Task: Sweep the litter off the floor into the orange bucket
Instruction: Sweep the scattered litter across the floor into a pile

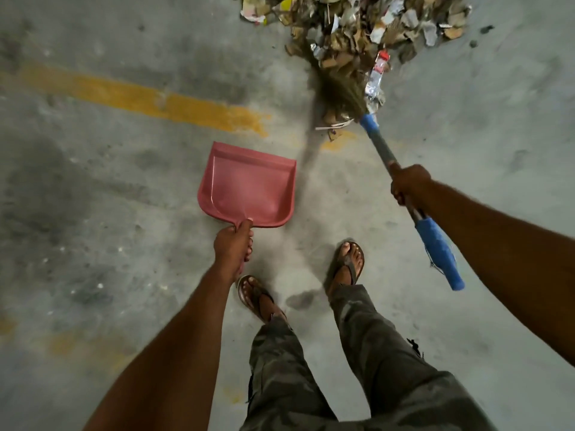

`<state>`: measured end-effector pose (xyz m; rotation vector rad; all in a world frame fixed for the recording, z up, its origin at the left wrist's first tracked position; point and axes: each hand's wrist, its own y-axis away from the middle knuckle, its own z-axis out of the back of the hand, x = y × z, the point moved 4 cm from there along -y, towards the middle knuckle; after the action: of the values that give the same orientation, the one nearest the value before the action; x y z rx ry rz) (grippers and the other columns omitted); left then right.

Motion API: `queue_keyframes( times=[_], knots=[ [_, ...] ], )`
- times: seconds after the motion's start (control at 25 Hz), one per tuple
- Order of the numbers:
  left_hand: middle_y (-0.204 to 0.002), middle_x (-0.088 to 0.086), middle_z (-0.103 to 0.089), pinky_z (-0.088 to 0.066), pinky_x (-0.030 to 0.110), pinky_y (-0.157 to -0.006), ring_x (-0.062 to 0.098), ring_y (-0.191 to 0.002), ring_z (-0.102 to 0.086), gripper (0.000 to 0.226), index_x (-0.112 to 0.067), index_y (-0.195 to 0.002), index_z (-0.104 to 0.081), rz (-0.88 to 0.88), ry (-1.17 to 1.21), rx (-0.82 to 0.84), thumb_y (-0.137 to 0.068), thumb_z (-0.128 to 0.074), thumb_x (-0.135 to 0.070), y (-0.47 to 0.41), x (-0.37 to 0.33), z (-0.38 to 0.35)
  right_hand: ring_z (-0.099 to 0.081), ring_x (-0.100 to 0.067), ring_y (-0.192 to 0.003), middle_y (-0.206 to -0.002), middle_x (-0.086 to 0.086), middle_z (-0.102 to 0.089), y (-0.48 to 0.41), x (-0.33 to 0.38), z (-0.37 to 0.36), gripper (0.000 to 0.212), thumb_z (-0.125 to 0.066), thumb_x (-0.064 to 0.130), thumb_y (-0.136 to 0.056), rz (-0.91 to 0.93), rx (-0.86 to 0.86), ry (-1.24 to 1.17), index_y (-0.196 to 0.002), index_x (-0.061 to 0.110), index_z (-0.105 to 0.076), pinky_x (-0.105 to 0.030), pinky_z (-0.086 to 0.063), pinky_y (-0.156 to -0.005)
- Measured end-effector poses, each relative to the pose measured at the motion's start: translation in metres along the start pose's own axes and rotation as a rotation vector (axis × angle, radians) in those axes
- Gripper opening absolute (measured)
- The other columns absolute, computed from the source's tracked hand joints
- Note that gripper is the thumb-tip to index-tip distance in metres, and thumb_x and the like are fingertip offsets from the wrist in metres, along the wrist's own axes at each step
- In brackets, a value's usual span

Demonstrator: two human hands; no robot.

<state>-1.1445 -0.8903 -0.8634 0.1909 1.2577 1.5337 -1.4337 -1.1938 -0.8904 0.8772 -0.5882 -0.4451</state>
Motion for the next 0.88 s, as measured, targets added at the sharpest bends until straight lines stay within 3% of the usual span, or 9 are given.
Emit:
queue_keyframes(
  times=[0.16, 0.32, 0.44, 0.64, 0.76, 0.88],
  knots=[
    [-0.057, 0.002, -0.057, -0.038, 0.023, -0.043, 0.012, -0.041, -0.045, 0.036, -0.011, -0.078, -0.068, -0.038, 0.038, 0.035, -0.094, -0.068, -0.043, 0.01, -0.04, -0.034, -0.047, -0.023, -0.036, -0.06, -0.014, -0.057, -0.009, 0.053, 0.056, 0.063, -0.061, 0.059, -0.096, 0.107, -0.135, -0.109, -0.073, 0.0, -0.058, -0.028, -0.043, -0.038],
    [-0.057, 0.001, -0.058, -0.038, 0.024, -0.045, 0.013, -0.043, -0.046, 0.037, -0.011, -0.077, -0.068, -0.058, 0.008, 0.032, -0.093, -0.068, -0.045, 0.022, -0.069, -0.054, -0.047, -0.022, -0.04, -0.064, -0.016, -0.059, 0.007, 0.053, 0.084, 0.063, -0.062, 0.059, -0.095, 0.134, -0.062, -0.193, -0.068, 0.002, -0.059, -0.025, -0.041, -0.04],
    [-0.057, 0.002, -0.058, -0.039, 0.022, -0.042, 0.013, -0.042, -0.047, 0.037, -0.009, -0.077, -0.068, -0.06, -0.003, 0.025, -0.094, -0.068, -0.041, 0.032, -0.075, -0.065, -0.048, -0.022, -0.044, -0.066, -0.016, -0.06, 0.029, 0.004, 0.078, 0.061, -0.059, 0.057, -0.097, 0.091, 0.056, -0.111, -0.068, 0.003, -0.06, -0.026, -0.042, -0.043],
    [-0.056, 0.002, -0.056, -0.038, 0.022, -0.04, 0.013, -0.043, -0.046, 0.036, -0.009, -0.074, -0.066, -0.046, -0.062, 0.049, -0.096, -0.068, -0.038, 0.037, -0.061, -0.074, -0.044, -0.018, -0.042, -0.064, -0.013, -0.057, 0.054, -0.134, 0.066, 0.06, -0.063, 0.059, -0.095, -0.133, 0.256, 0.087, -0.075, 0.002, -0.063, -0.021, -0.037, -0.041],
    [-0.056, 0.002, -0.057, -0.037, 0.022, -0.04, 0.013, -0.044, -0.046, 0.036, -0.009, -0.075, -0.066, -0.032, -0.112, 0.073, -0.096, -0.067, -0.038, 0.035, -0.055, -0.081, -0.046, -0.022, -0.044, -0.062, -0.017, -0.057, 0.029, -0.16, 0.085, 0.058, -0.065, 0.053, -0.096, -0.225, 0.142, 0.218, -0.073, 0.0, -0.059, -0.025, -0.038, -0.046],
    [-0.056, 0.001, -0.056, -0.036, 0.021, -0.041, 0.012, -0.043, -0.045, 0.036, -0.01, -0.076, -0.067, -0.071, -0.144, 0.12, -0.096, -0.067, -0.039, 0.03, -0.062, -0.095, -0.051, -0.026, -0.046, -0.062, -0.019, -0.059, -0.018, -0.112, 0.103, 0.044, -0.07, 0.034, -0.097, -0.18, 0.009, 0.231, -0.075, -0.004, -0.061, -0.032, -0.043, -0.047]
  ],
)
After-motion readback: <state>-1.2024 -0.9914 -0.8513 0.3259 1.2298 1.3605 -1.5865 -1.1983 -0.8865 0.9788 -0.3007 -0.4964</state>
